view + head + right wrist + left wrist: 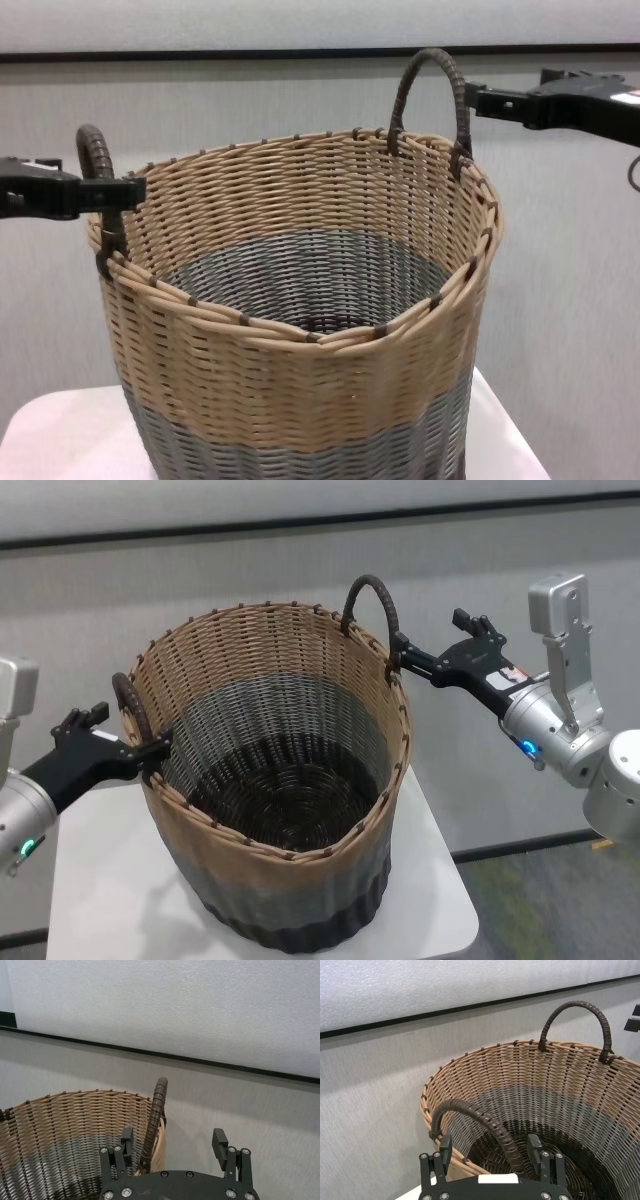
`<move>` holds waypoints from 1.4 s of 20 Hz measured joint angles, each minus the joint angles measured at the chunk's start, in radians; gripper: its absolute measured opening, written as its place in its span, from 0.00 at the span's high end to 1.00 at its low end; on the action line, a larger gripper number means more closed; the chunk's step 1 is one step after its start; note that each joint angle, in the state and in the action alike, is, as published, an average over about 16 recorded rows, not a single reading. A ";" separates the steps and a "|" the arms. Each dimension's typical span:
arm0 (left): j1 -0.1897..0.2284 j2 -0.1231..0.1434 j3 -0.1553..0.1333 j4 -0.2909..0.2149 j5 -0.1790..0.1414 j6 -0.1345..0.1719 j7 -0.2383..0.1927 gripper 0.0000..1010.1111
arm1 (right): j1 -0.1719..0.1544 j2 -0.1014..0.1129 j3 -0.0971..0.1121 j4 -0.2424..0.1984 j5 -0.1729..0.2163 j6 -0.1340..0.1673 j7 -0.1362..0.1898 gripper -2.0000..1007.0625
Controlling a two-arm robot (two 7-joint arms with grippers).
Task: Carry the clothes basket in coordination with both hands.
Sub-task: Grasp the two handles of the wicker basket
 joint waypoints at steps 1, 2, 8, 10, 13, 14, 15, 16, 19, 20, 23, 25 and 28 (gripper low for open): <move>-0.002 -0.002 -0.002 0.004 0.002 0.000 -0.002 0.01 | 0.005 -0.004 0.000 0.007 -0.003 0.000 0.002 0.01; -0.005 -0.004 -0.005 0.008 0.004 0.000 -0.004 0.01 | 0.009 -0.009 -0.001 0.014 -0.005 0.000 0.005 0.01; -0.016 -0.014 -0.017 0.026 0.013 0.003 -0.016 0.01 | 0.044 -0.038 -0.003 0.068 -0.021 -0.005 0.024 0.01; -0.019 -0.018 -0.021 0.031 0.016 0.004 -0.019 0.01 | 0.058 -0.049 -0.005 0.091 -0.028 -0.009 0.031 0.01; -0.023 -0.023 -0.027 0.038 0.022 0.006 -0.022 0.01 | 0.082 -0.064 -0.008 0.128 -0.037 -0.017 0.042 0.01; -0.024 -0.025 -0.029 0.041 0.024 0.007 -0.023 0.01 | 0.090 -0.069 -0.009 0.141 -0.040 -0.020 0.046 0.01; -0.025 -0.026 -0.031 0.043 0.026 0.008 -0.024 0.01 | 0.098 -0.074 -0.011 0.154 -0.044 -0.023 0.049 0.01; -0.027 -0.028 -0.033 0.045 0.029 0.008 -0.025 0.01 | 0.106 -0.078 -0.012 0.167 -0.047 -0.027 0.053 0.01; -0.030 -0.032 -0.038 0.052 0.035 0.010 -0.027 0.01 | 0.131 -0.092 -0.015 0.205 -0.057 -0.038 0.063 0.01; -0.032 -0.033 -0.039 0.055 0.037 0.010 -0.028 0.01 | 0.139 -0.096 -0.016 0.218 -0.060 -0.041 0.067 0.01; -0.036 -0.037 -0.043 0.063 0.042 0.012 -0.030 0.01 | 0.160 -0.107 -0.019 0.252 -0.067 -0.051 0.077 0.01; -0.039 -0.040 -0.045 0.069 0.045 0.012 -0.033 0.01 | 0.171 -0.113 -0.020 0.270 -0.071 -0.057 0.082 0.01; -0.043 -0.043 -0.046 0.078 0.046 0.011 -0.040 0.01 | 0.184 -0.120 -0.021 0.292 -0.075 -0.066 0.090 0.01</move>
